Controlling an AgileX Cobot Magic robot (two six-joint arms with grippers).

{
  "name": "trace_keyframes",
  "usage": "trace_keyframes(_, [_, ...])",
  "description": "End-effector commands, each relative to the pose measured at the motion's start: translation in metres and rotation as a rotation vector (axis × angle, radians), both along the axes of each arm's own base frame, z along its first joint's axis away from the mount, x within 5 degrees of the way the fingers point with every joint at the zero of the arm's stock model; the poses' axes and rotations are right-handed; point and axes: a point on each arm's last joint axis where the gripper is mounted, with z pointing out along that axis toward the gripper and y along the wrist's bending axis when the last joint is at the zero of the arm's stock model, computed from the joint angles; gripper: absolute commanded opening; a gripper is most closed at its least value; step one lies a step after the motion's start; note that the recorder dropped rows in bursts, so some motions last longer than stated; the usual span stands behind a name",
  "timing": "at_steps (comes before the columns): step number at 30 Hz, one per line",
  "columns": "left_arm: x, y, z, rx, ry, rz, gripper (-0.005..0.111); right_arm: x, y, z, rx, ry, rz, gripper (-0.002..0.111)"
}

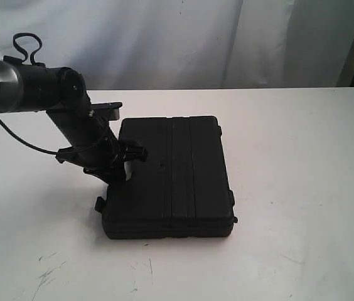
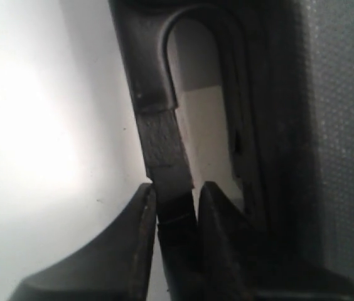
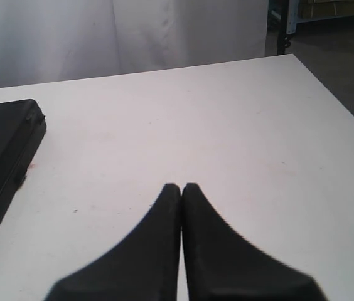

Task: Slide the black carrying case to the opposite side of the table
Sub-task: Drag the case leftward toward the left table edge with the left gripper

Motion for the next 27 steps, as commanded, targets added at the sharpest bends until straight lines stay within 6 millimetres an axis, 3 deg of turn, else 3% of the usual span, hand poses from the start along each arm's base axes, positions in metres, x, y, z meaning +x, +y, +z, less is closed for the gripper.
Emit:
trace_keyframes(1, [-0.008, 0.014, 0.004, 0.079, 0.076, -0.045, 0.0, 0.0, 0.0, -0.001, 0.003, -0.004, -0.006, 0.0])
trace_keyframes(12, [-0.004, 0.048, 0.028, 0.165, 0.051, -0.028, 0.0, 0.0, 0.0, -0.001, 0.003, -0.004, -0.006, 0.0])
trace_keyframes(27, [0.004, 0.111, 0.037, 0.183, 0.096, 0.114, 0.0, 0.0, 0.0, -0.001, 0.003, -0.004, -0.006, 0.0])
